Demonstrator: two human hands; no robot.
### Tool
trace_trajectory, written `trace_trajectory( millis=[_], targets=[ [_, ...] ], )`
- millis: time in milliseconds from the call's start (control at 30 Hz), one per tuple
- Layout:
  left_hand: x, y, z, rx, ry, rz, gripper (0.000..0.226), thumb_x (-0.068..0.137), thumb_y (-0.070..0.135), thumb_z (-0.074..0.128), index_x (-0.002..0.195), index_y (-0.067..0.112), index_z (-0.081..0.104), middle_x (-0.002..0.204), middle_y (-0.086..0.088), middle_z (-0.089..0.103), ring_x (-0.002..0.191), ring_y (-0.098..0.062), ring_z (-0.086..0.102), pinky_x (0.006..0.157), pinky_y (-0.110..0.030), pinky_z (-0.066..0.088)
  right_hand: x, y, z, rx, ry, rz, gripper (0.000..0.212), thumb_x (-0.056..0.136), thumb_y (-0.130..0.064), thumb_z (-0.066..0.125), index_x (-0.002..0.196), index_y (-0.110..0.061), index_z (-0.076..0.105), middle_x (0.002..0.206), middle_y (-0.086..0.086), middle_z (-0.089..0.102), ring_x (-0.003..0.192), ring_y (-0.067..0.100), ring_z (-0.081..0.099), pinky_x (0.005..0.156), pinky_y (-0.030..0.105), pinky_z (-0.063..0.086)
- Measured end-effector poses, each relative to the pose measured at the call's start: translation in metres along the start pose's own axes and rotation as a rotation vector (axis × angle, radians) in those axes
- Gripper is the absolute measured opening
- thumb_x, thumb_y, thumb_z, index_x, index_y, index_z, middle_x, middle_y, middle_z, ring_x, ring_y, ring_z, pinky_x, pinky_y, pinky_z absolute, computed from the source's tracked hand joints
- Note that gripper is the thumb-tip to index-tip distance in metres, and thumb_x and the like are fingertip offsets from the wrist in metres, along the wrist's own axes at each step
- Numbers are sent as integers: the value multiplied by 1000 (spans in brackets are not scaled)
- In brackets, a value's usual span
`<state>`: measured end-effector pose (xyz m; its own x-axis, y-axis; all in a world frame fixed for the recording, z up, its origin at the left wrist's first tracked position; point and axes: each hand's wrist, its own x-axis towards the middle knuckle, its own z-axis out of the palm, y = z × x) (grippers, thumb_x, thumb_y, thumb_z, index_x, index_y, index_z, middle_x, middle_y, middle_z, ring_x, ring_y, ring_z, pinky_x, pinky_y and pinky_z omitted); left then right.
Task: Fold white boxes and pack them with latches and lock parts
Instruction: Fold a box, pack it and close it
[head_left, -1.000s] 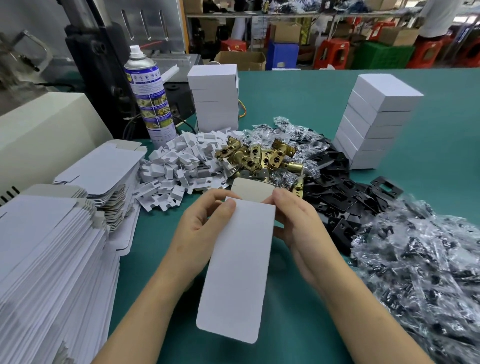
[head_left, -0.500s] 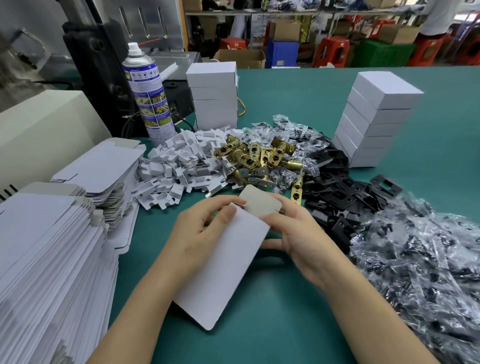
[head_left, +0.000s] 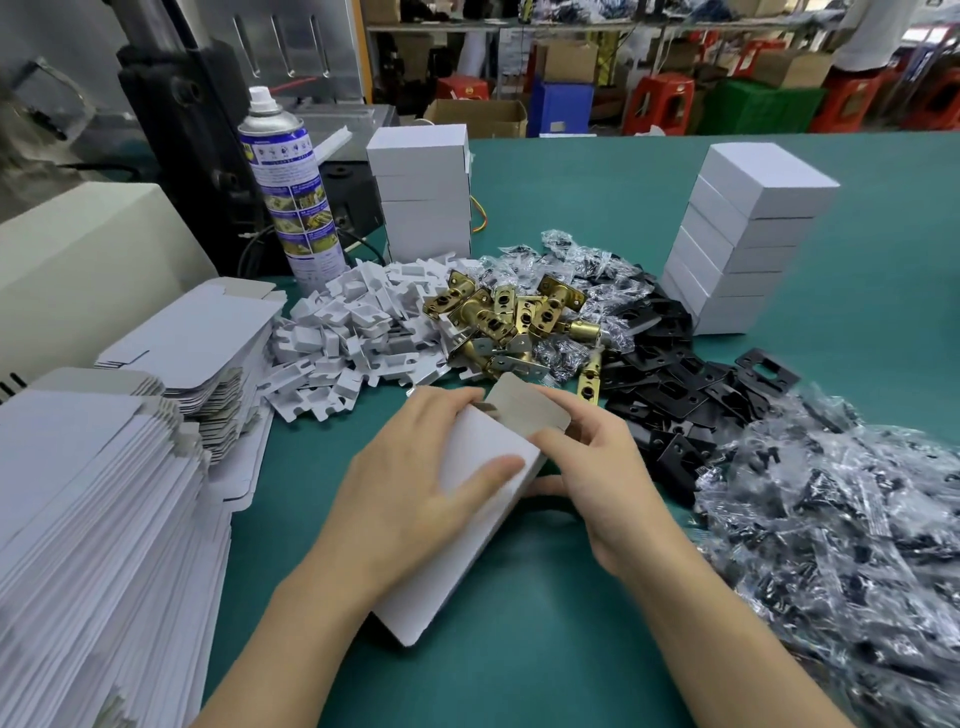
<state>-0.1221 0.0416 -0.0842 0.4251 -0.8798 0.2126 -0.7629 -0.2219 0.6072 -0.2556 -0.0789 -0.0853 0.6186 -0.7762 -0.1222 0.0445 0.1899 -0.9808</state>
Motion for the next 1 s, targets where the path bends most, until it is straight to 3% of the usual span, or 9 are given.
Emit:
trace_trajectory(
  millis=[67,200,267,333,533,633,733,867,1000],
  targets=[
    [-3,6,5,56,-24,12,93,69,92,52,149,46,36,138,33,40,126,7,43,90,-31,43,0,-1,-1,-6,38,-12,53,89,9,50,102,-35,79,95,5,76,78,17,71,60,34,61],
    [-2,5,8,14,5,23,80,67,79,61,137,49,35,129,35,38,112,9,43,82,-28,40,-1,-8,1,-121,-14,-61,42,91,-14,46,105,-38,79,98,-10,77,89,7,71,66,32,61],
    [-1,2,7,-12,5,32,77,67,76,62,134,47,37,127,34,40,110,9,44,82,-26,40,-1,-11,1,-128,-56,-50,36,101,-27,45,107,-33,79,104,-9,77,96,9,71,65,30,60],
    [-2,3,6,-21,-4,49,76,67,75,62,133,45,39,125,32,41,110,7,46,82,-27,41,-3,-13,1,-83,-80,4,38,108,-34,42,104,-32,80,101,-6,78,90,8,72,60,25,57],
    [-3,0,5,-8,1,75,79,68,74,64,138,50,35,131,36,42,118,8,47,89,-18,41,-4,-14,-7,-34,-141,83,19,98,-27,63,107,-26,79,106,6,78,96,20,72,63,32,59],
    [-4,-1,2,9,15,59,91,66,76,65,147,54,28,138,33,48,125,3,51,99,-27,46,-4,-13,-8,-10,-140,79,22,88,-24,73,109,-29,78,98,9,76,87,20,71,63,34,60],
    [-6,0,-1,36,15,77,98,67,76,66,152,54,23,142,27,54,128,1,53,99,-25,46,-4,-13,-6,-64,-111,20,29,92,-10,69,112,-31,75,91,3,78,81,17,73,65,41,64],
    [-5,1,-5,79,11,129,99,69,70,70,155,51,25,146,26,54,126,1,53,95,-16,41,-3,-12,-6,-110,-99,-38,39,95,-1,59,112,-33,74,95,9,76,82,19,72,71,52,65],
    [-4,-4,-9,139,17,192,100,70,59,77,157,42,32,144,19,59,121,-7,58,96,-22,44,-3,-15,-9,-95,-148,-23,42,95,2,58,115,-30,75,96,9,77,85,20,74,73,49,65]
  ],
)
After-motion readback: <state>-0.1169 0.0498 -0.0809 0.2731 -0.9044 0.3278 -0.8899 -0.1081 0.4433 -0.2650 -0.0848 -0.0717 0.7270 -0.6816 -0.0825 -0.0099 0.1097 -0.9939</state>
